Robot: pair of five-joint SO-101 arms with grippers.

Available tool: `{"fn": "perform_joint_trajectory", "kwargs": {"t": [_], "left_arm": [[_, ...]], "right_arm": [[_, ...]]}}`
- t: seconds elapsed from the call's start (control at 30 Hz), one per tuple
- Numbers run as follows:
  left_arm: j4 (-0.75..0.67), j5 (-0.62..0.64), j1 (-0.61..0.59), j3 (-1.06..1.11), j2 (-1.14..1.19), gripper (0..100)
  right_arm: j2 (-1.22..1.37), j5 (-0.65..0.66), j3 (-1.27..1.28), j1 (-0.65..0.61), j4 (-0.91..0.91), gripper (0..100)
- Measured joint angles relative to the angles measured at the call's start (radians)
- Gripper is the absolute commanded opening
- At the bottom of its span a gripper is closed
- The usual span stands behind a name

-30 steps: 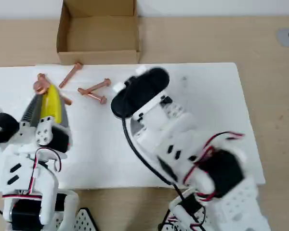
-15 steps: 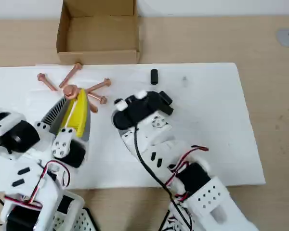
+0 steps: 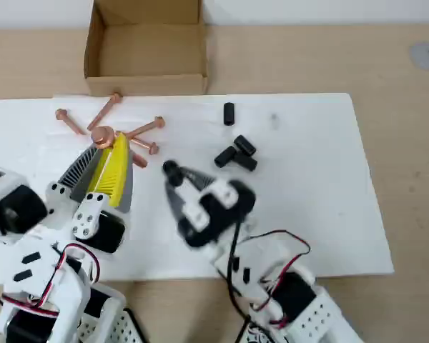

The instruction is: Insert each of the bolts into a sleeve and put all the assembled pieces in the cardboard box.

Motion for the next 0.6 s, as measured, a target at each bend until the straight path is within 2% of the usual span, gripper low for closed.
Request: {"fn": "perform_joint_trajectory", "kwargs": {"t": [0.1, 0.23, 0.33, 0.4, 0.47, 0.6], "left_arm": [[-0.014, 0.003, 0.078, 0.005, 0.021, 1], [-0.015, 0.003, 0.144, 0.028, 0.051, 2], [-0.015, -0.015, 0.15, 0.029, 0.054, 1], [-0.008, -0.078, 0.15, 0.029, 0.054, 1], [0.025, -0.135, 0.141, 0.029, 0.051, 1], [0.109, -0.163, 0.091, 0.009, 0.054, 2]], "right_arm": [[-0.064, 0.014, 0.064, -0.054, 0.0, 1.0], [-0.066, 0.015, 0.132, -0.066, 0.0, 1.0], [-0.066, 0.015, 0.133, -0.066, 0.0, 1.0], [-0.066, 0.017, 0.135, -0.066, 0.0, 0.9], [-0.066, 0.017, 0.135, -0.058, 0.0, 0.9], [-0.066, 0.017, 0.135, -0.048, 0.0, 0.9]]}}
